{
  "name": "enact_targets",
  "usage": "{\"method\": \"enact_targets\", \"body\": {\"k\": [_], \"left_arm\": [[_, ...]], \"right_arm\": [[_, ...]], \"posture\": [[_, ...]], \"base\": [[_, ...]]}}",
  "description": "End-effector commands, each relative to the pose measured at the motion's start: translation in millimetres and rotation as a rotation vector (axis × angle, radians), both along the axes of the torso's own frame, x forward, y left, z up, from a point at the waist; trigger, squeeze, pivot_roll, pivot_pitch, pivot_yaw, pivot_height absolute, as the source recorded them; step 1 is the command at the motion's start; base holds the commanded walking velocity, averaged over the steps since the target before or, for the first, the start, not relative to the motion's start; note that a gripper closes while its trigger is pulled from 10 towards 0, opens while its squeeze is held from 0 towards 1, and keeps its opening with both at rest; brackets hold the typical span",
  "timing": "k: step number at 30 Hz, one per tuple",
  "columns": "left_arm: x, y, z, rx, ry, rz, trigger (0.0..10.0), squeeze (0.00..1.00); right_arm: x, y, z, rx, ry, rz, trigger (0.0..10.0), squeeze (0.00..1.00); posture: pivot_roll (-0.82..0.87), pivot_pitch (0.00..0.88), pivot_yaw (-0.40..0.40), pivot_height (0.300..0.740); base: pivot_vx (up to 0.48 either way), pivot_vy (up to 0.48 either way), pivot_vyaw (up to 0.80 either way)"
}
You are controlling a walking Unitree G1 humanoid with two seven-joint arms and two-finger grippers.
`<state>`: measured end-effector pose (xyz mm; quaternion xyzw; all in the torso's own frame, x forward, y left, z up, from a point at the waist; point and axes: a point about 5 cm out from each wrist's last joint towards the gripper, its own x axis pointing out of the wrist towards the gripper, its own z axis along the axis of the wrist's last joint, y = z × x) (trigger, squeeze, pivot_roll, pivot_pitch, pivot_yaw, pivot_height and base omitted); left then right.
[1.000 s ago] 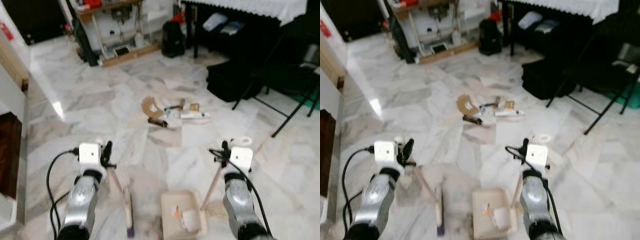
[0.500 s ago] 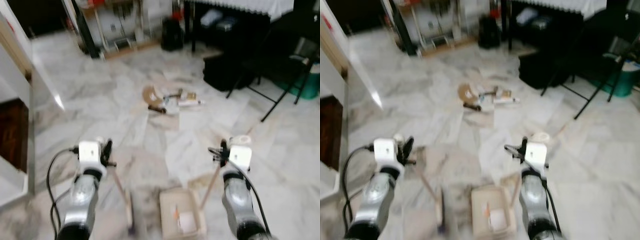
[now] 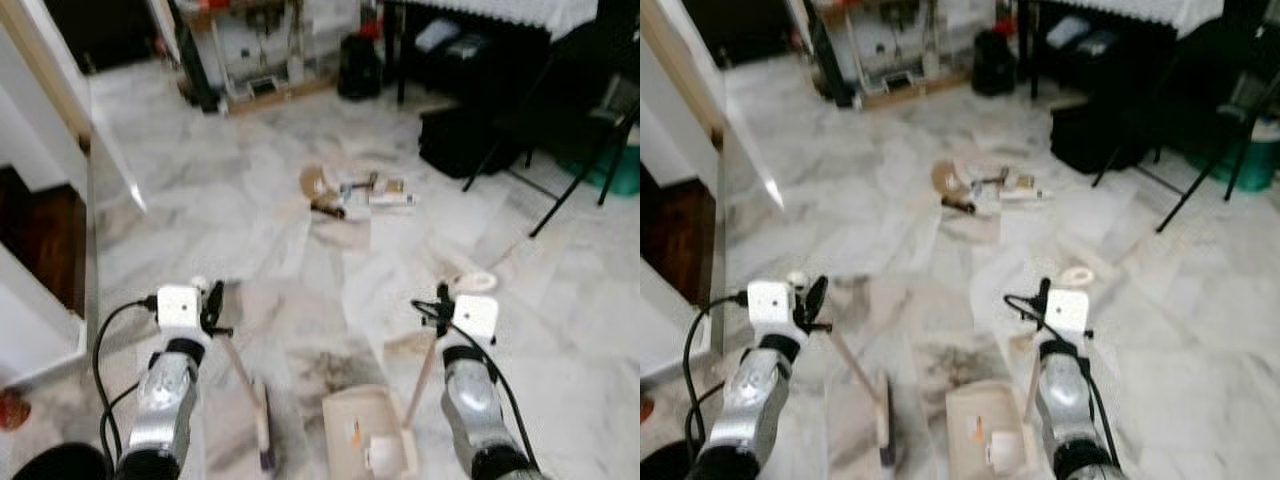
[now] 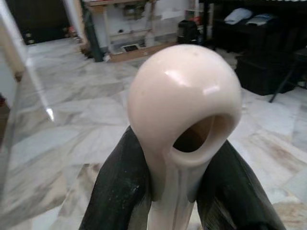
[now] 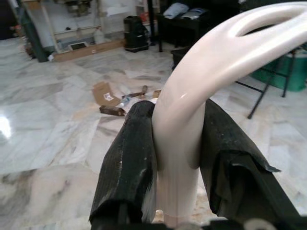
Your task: Sweep floor
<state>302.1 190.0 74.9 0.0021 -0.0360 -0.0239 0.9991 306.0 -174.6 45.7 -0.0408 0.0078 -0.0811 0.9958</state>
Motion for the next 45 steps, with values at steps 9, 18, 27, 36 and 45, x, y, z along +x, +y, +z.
{"method": "enact_targets", "body": {"k": [9, 18, 27, 36, 45], "left_arm": [[3.0, 3.5, 9.0, 0.018, -0.033, 0.008, 10.0, 0.0], [3.9, 1.7, 8.8, 0.01, -0.033, 0.011, 10.0, 0.0], [4.1, -0.9, 8.4, 0.001, -0.036, 0.015, 10.0, 0.0], [4.1, -2.4, 7.2, -0.007, -0.033, 0.017, 10.0, 0.0], [3.3, -3.6, 5.5, -0.013, -0.028, 0.015, 10.0, 0.0]], "right_arm": [[7.5, 5.3, 10.8, 0.006, -0.046, 0.023, 10.0, 0.0], [10.7, 6.1, 13.8, 0.001, -0.049, 0.035, 10.0, 0.0], [12.4, 5.4, 15.2, -0.003, -0.049, 0.046, 10.0, 0.0], [14.6, 5.7, 17.1, -0.005, -0.049, 0.058, 10.0, 0.0], [15.6, 5.9, 17.8, -0.005, -0.048, 0.069, 10.0, 0.0]], "posture": [[-0.04, 0.0, 0.103, 0.74], [-0.04, 0.0, 0.091, 0.74], [-0.04, 0.0, 0.075, 0.74], [-0.04, 0.0, 0.064, 0.74], [-0.04, 0.0, 0.055, 0.74]], "base": [[0.0, 0.0, 0.8], [0.0, 0.0, 0.8], [0.0, 0.0, 0.8], [0.0, 0.0, 0.8], [0.0, 0.0, 0.8]]}}
